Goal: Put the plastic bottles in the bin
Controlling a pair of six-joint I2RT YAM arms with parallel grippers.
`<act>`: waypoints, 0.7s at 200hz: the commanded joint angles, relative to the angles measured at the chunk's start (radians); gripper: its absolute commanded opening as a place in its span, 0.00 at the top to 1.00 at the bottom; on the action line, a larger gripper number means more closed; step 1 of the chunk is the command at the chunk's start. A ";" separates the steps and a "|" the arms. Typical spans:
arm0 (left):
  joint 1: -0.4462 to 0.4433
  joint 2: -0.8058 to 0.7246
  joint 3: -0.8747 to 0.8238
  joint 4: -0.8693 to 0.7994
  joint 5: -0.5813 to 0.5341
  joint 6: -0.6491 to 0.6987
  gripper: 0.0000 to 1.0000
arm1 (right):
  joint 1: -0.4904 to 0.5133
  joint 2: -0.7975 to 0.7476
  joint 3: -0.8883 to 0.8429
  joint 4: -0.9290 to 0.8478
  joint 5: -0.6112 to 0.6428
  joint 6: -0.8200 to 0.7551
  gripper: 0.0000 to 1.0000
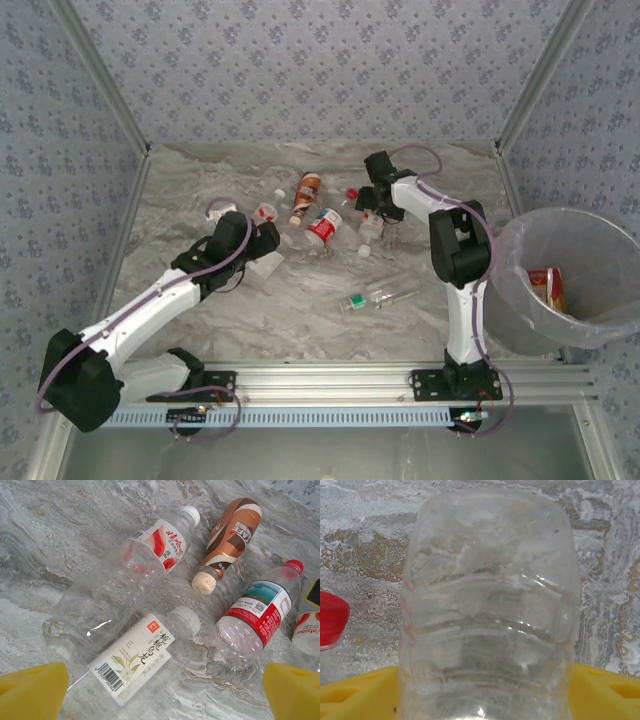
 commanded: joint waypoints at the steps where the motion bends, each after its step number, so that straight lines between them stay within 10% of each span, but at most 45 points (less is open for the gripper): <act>1: 0.008 0.008 0.034 -0.009 0.019 -0.006 0.01 | 0.001 0.026 0.027 -0.011 0.017 0.004 0.24; 140: 0.007 0.004 0.039 -0.003 0.037 0.004 0.01 | 0.023 -0.164 -0.154 0.136 0.089 -0.026 0.47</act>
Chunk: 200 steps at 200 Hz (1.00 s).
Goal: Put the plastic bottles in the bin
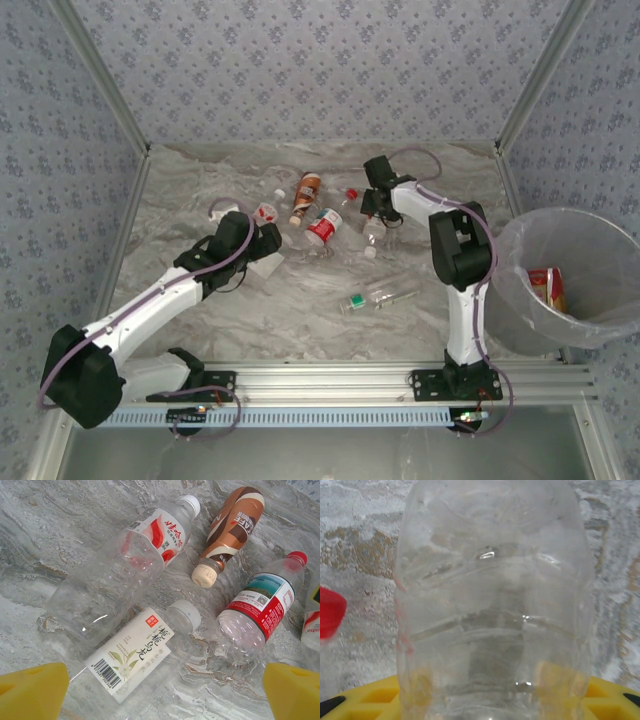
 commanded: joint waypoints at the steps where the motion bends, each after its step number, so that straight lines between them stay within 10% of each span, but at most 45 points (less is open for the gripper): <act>1: 0.008 -0.016 0.038 -0.005 0.017 0.003 0.01 | 0.011 -0.111 -0.054 0.046 0.060 -0.018 0.47; 200: 0.008 0.018 -0.008 0.138 0.163 0.012 0.01 | 0.045 -0.845 -0.369 0.185 0.062 -0.185 0.51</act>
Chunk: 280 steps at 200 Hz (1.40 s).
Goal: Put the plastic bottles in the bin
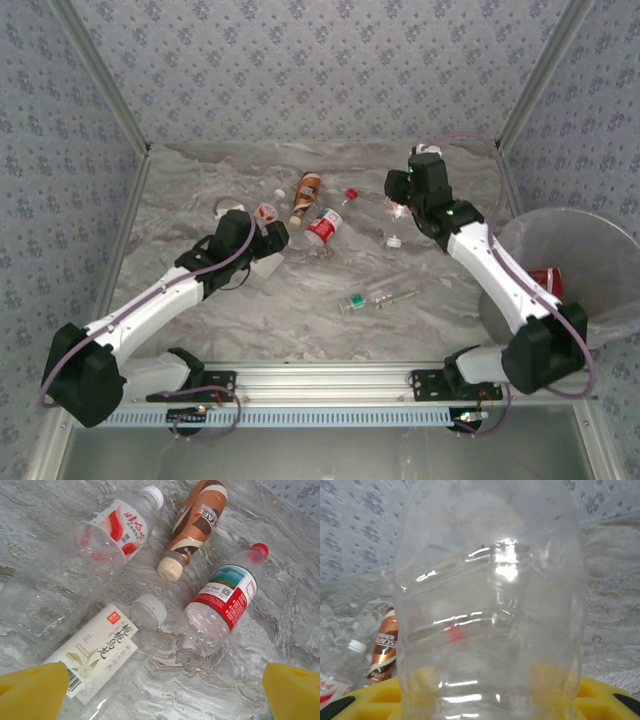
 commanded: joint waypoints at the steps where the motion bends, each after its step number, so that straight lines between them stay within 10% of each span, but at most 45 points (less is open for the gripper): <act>1: 0.008 0.009 0.001 0.055 0.048 0.014 0.01 | 0.012 -0.076 -0.028 0.035 -0.005 -0.055 0.51; 84: 0.007 0.046 -0.018 0.179 0.103 0.006 0.01 | 0.012 -0.380 0.016 -0.116 0.073 -0.186 0.51; 206: 0.007 0.104 0.008 0.192 0.133 0.014 0.00 | -0.082 -0.615 0.051 -0.156 0.540 -0.391 0.48; 280: 0.007 0.126 0.024 0.192 0.146 0.017 0.01 | -0.568 -0.601 -0.029 -0.120 0.475 -0.402 0.47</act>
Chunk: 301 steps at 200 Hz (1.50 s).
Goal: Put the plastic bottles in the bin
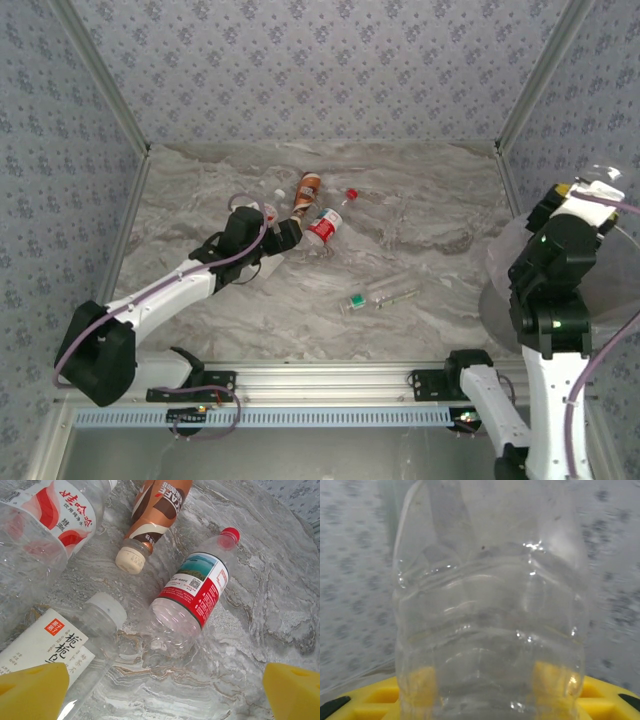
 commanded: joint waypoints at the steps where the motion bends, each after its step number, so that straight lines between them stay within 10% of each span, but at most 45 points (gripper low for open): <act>1: 0.007 0.011 0.034 0.018 0.024 0.010 0.01 | -0.146 0.019 -0.050 0.013 -0.061 0.044 0.47; 82: 0.007 0.003 0.053 -0.013 0.029 0.020 0.01 | -0.422 0.035 -0.271 0.079 -0.143 0.253 0.44; 301: 0.006 0.023 0.065 -0.013 0.059 0.033 0.01 | -0.460 0.012 -0.330 -0.083 -0.178 0.539 0.09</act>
